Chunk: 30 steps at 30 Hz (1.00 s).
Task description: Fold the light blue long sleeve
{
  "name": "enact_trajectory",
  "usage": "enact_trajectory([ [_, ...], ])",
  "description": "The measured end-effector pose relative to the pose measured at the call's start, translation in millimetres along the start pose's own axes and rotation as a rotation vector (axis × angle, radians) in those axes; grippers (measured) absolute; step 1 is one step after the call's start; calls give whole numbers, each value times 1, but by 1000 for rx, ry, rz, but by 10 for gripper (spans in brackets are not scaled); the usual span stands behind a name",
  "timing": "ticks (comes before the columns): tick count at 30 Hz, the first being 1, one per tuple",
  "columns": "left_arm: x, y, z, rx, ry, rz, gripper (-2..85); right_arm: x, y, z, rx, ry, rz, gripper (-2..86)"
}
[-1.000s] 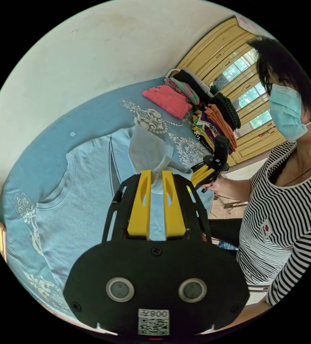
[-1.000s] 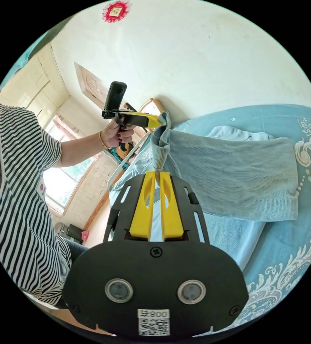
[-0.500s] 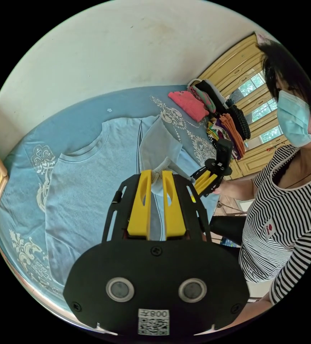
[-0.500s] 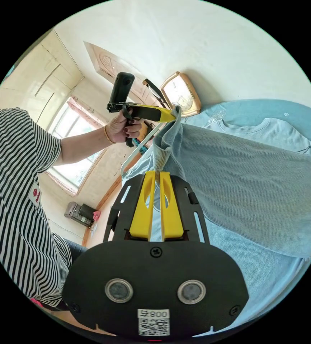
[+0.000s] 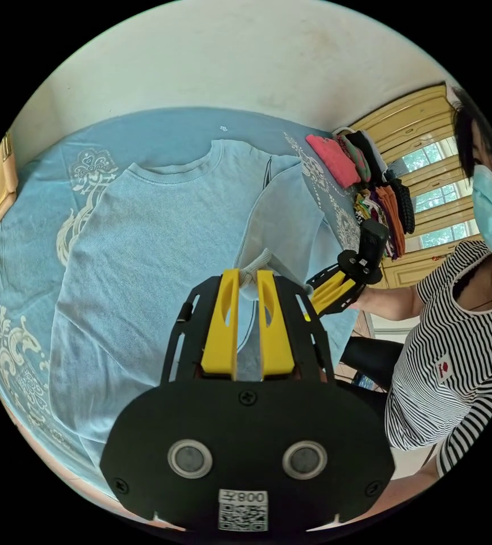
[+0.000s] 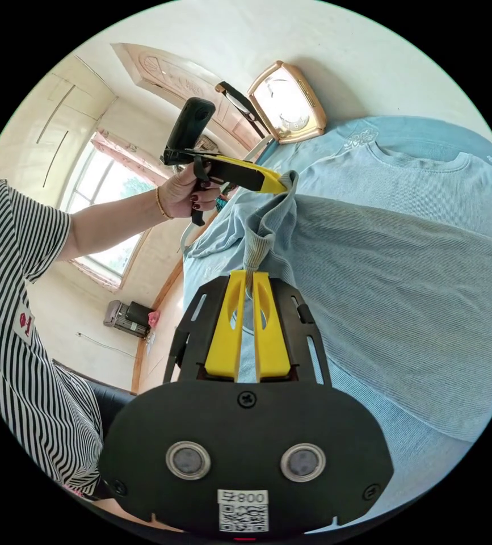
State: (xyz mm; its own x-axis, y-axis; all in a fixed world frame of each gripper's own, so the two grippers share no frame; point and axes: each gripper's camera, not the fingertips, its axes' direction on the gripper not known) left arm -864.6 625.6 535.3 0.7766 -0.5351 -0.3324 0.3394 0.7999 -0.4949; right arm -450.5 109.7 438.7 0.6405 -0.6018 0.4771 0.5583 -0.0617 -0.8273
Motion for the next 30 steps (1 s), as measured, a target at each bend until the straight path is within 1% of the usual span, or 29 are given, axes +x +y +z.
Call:
enact_trajectory([
  [5,-23,18,8,-16,-15,-19,58,-2,-13,23,-34,5,-5,22],
  [8,-40,30,22,-56,-40,-68,53,-2,-20,40,-95,13,-7,22],
  [11,-54,41,30,-75,-99,-108,38,-4,-26,58,-161,56,-4,24],
  [12,-60,47,33,-87,-140,-150,33,-5,-28,65,-182,79,-6,25],
  [14,-67,55,34,-61,-117,-187,27,-6,-32,77,-232,109,-1,26],
  [15,-69,58,33,-21,-63,-206,25,-8,-33,84,-252,131,-9,28],
  [18,-61,57,37,71,11,-183,21,-21,-35,94,-279,211,-50,33],
  [19,-57,53,46,67,35,-165,19,-28,-36,97,-283,246,-60,35],
  [21,-52,47,66,14,40,-146,16,-37,-37,102,-290,297,-74,38],
  [23,-50,44,89,-80,35,-138,11,-47,-35,103,-291,338,-101,40],
  [24,-48,45,103,-151,-5,-131,8,-52,-33,101,-285,348,-110,40],
  [25,-47,48,115,-211,-59,-137,6,-56,-30,96,-270,339,-109,36],
  [26,-47,50,118,-209,-53,-137,5,-57,-29,93,-258,328,-103,35],
  [27,-49,53,119,-165,-36,-168,4,-58,-26,84,-233,289,-88,29],
  [28,-51,53,121,-156,-22,-194,3,-57,-24,74,-204,221,-78,23],
  [30,-49,51,123,-139,-37,-205,2,-54,-22,58,-143,156,-44,16],
])
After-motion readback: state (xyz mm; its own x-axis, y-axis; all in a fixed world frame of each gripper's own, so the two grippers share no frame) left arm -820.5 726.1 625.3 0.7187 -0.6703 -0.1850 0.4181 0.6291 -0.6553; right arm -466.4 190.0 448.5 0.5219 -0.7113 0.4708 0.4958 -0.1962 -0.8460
